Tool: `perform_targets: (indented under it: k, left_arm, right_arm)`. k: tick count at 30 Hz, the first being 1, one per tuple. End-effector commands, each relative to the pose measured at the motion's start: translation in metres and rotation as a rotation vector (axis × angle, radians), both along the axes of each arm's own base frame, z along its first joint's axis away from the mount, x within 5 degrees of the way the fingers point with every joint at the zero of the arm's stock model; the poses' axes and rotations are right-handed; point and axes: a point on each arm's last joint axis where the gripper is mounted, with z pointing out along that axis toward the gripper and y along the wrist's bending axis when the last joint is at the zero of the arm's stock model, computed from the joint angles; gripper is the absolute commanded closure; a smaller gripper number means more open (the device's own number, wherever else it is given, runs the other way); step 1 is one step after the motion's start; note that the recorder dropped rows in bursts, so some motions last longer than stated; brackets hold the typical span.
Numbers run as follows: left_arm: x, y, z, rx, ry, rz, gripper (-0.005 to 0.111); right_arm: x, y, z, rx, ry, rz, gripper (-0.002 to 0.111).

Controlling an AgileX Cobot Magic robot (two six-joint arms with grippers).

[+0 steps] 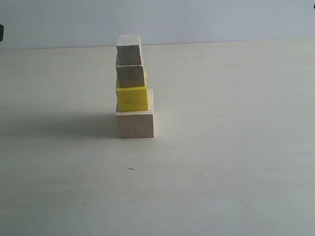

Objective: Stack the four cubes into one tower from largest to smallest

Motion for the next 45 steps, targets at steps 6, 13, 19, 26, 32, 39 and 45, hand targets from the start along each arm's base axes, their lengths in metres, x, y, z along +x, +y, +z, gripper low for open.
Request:
perform_targets:
  k: [6,13,19,26,32,39,45]
  left_arm:
    - [0.01,0.005,0.011,-0.042,-0.153,0.087,0.107]
    - [0.011,0.006,0.013,-0.037,-0.176,0.094,0.107]
    - [0.012,0.006,0.014,-0.039,-0.185,0.098,0.107]
    - [-0.033,0.054,0.028,-0.043,-0.234,0.32,0.107]
    - [-0.098,0.072,-0.002,0.04,-0.369,0.51,0.107]
    - [-0.114,0.073,-0.067,-0.071,-0.389,0.619,0.107]
    - [-0.126,0.073,-0.116,-0.142,-0.43,0.66,0.107]
  right_arm:
    - [-0.031,-0.006,0.02,0.03,-0.124,-0.002,0.108]
    - [-0.035,-0.007,0.023,0.031,-0.144,-0.001,0.108]
    - [-0.035,-0.007,0.023,0.031,-0.144,-0.001,0.108]
    - [-0.035,-0.007,0.024,0.031,-0.144,-0.003,0.108]
    - [-0.035,-0.007,0.024,0.029,-0.145,-0.003,0.108]
    - [-0.035,-0.007,0.024,0.029,-0.145,-0.003,0.108]
    - [-0.035,-0.007,0.024,0.029,-0.145,-0.003,0.108]
